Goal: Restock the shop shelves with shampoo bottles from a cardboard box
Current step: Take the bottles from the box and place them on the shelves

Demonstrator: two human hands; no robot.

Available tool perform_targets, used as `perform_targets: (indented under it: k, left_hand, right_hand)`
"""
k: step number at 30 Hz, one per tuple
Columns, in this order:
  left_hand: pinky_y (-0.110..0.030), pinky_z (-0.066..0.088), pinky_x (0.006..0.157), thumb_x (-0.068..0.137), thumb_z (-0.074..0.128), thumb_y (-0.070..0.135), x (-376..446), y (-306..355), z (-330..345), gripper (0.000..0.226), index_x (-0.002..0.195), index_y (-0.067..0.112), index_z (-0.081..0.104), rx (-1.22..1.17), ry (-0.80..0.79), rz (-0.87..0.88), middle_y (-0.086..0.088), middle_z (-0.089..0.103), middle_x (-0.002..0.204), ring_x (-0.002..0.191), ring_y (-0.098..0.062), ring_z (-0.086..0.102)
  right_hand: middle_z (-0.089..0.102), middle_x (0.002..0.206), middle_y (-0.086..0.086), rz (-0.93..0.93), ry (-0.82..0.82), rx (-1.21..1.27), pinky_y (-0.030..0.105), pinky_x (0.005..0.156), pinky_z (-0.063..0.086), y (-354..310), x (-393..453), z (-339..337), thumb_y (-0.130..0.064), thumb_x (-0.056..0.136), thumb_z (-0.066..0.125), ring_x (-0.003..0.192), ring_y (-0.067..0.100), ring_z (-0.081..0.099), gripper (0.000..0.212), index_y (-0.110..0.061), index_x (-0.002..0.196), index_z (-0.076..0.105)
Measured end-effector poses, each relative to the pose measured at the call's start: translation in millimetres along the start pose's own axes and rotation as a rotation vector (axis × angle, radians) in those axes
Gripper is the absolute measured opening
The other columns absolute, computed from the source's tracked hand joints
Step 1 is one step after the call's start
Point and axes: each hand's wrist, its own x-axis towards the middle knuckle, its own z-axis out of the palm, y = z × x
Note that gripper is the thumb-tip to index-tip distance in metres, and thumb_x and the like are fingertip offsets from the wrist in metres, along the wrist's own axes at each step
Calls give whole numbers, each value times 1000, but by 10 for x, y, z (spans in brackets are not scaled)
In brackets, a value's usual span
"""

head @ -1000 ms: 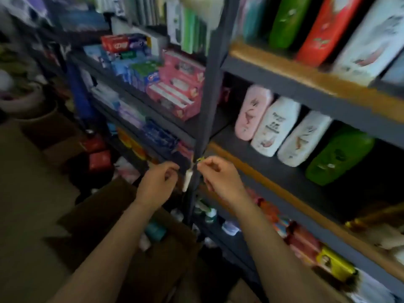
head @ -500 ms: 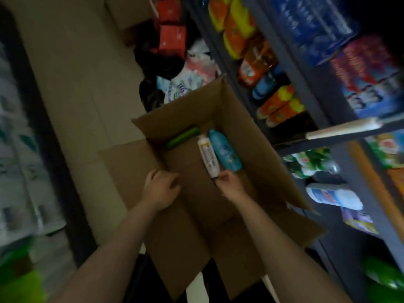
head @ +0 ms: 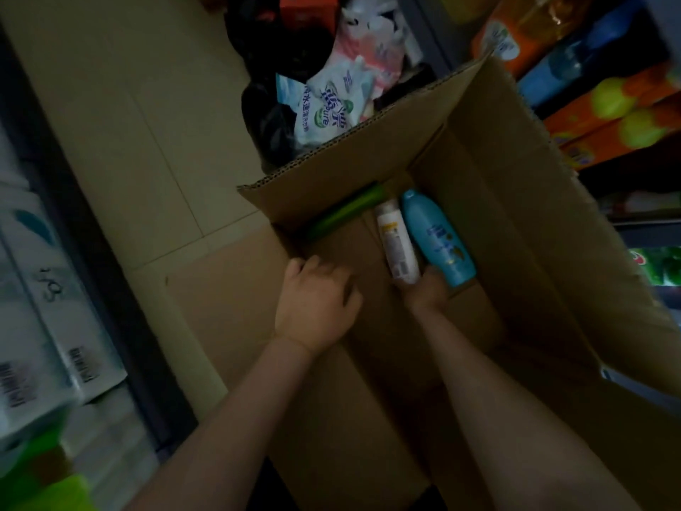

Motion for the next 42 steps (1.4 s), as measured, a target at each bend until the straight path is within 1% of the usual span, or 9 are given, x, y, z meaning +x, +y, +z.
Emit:
perform_targets:
  k: [3, 9, 14, 16, 19, 25, 32, 37, 42]
  left_hand:
    - [-35, 26, 81, 90, 39, 44, -5, -17, -4, 38, 101, 24, 70, -25, -5, 1, 1, 70, 93, 92, -20, 58]
    - [-32, 29, 90, 98, 49, 43, 34, 32, -207, 27, 117, 32, 65, -257, -122, -104, 8, 70, 113, 107, -16, 57]
    - [-35, 48, 98, 95, 62, 40, -77, 524, -936, 51, 142, 28, 44, -1438, -164, -573, 5, 63, 122, 114, -17, 61]
    - [-40, 54, 92, 92, 64, 37, -142, 798, -1232, 49, 136, 26, 47, -1770, -95, -565, -2, 66, 119, 110, -21, 66]
    - [-42, 58, 83, 88, 67, 28, -247, 1247, -1773, 39, 123, 17, 55, -2075, -5, -515, -8, 71, 95, 94, -25, 70]
    - [-38, 56, 88, 82, 48, 59, -617, 2406, -2753, 57, 119, 18, 60, -1923, -94, -38, -3, 73, 91, 86, -21, 72]
    - [-33, 60, 68, 79, 44, 63, -1025, 3871, -3365, 61, 111, 13, 62, -1836, -258, 219, -6, 67, 82, 68, -19, 68]
    - [-34, 61, 73, 88, 36, 65, -1226, 4737, -3394, 65, 115, 12, 61, -1691, -373, 293, -9, 74, 90, 76, -23, 73]
    - [-30, 57, 73, 100, 36, 52, -1484, 5414, -3454, 57, 116, 6, 65, -1402, -381, 412, -11, 73, 95, 79, -16, 72]
  right_hand:
    - [62, 123, 14, -12, -201, -33, 28, 81, 45, -112, -80, -70, -28, 84, 75, 111, 31, 61, 60, -7, 135, 51]
    - [63, 88, 14, 238, -594, 662, 29, 59, 61, -381, -678, -451, -6, 95, 57, 69, 23, 66, 35, -4, 128, 49]
    - [63, 99, -2, -294, -416, 359, 18, 66, 51, -381, -1460, -1161, -6, 85, 71, 75, 11, 61, 46, -23, 123, 50]
    - [54, 112, -14, -546, -298, 244, 0, 76, 40, -398, -1789, -1514, -8, 80, 76, 94, 3, 55, 64, -25, 133, 47]
    - [46, 122, -24, -678, -265, 246, 3, 85, 39, -386, -2251, -2105, -26, 74, 84, 107, -5, 50, 78, -38, 137, 39]
    - [67, 88, -19, -687, -175, 535, 12, 63, 47, -182, -3009, -3338, -40, 89, 67, 74, -9, 62, 22, -27, 107, 62]
    - [72, 97, -10, -709, 42, 792, 23, 71, 54, 452, -3581, -4299, -56, 87, 56, 87, 4, 68, 32, -31, 106, 64]
    - [71, 100, -9, -728, 168, 948, 10, 73, 48, 952, -3792, -4821, -39, 98, 50, 88, -8, 64, 24, -27, 114, 64]
    - [69, 105, -9, -772, 294, 975, 18, 79, 51, 1358, -3898, -5216, -24, 96, 62, 97, 0, 66, 26, -27, 122, 59]
